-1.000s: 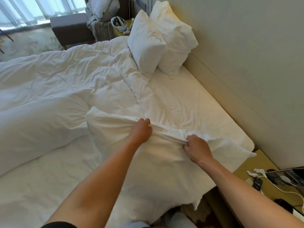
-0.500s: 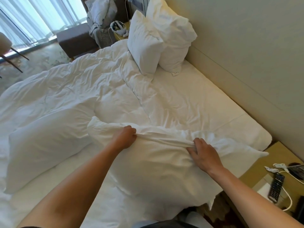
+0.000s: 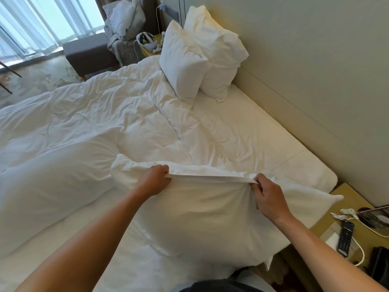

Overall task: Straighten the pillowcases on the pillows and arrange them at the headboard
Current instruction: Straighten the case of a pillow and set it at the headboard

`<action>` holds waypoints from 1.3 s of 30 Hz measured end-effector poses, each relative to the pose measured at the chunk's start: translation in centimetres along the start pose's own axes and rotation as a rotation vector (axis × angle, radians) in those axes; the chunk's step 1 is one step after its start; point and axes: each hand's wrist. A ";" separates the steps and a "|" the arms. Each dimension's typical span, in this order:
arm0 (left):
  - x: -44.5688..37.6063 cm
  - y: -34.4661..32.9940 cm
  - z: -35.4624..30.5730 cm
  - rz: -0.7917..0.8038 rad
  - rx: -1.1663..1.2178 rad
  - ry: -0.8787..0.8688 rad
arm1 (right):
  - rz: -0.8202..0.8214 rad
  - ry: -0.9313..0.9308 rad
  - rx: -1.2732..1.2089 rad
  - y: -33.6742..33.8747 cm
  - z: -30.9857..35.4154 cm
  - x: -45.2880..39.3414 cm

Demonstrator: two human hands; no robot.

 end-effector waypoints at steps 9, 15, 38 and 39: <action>0.5 4.4 -0.3 0.016 0.061 -0.124 | 0.028 -0.063 0.201 1.1 2.1 0.5; 0.3 4.9 0.5 0.056 0.038 -0.173 | -0.048 -0.046 0.273 2.2 3.3 1.0; 3.4 3.8 0.2 -0.112 0.372 -0.110 | 0.096 -0.042 0.355 5.5 5.7 0.9; 3.3 4.2 -0.1 -0.132 0.362 -0.114 | 0.091 -0.023 0.359 6.0 5.8 0.6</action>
Point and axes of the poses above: each hand's wrist, its own x-axis away from the middle knuckle, its own y-axis out of the back of the hand, z = x × y, and after that the axes turned 10 degrees about x, right-handed
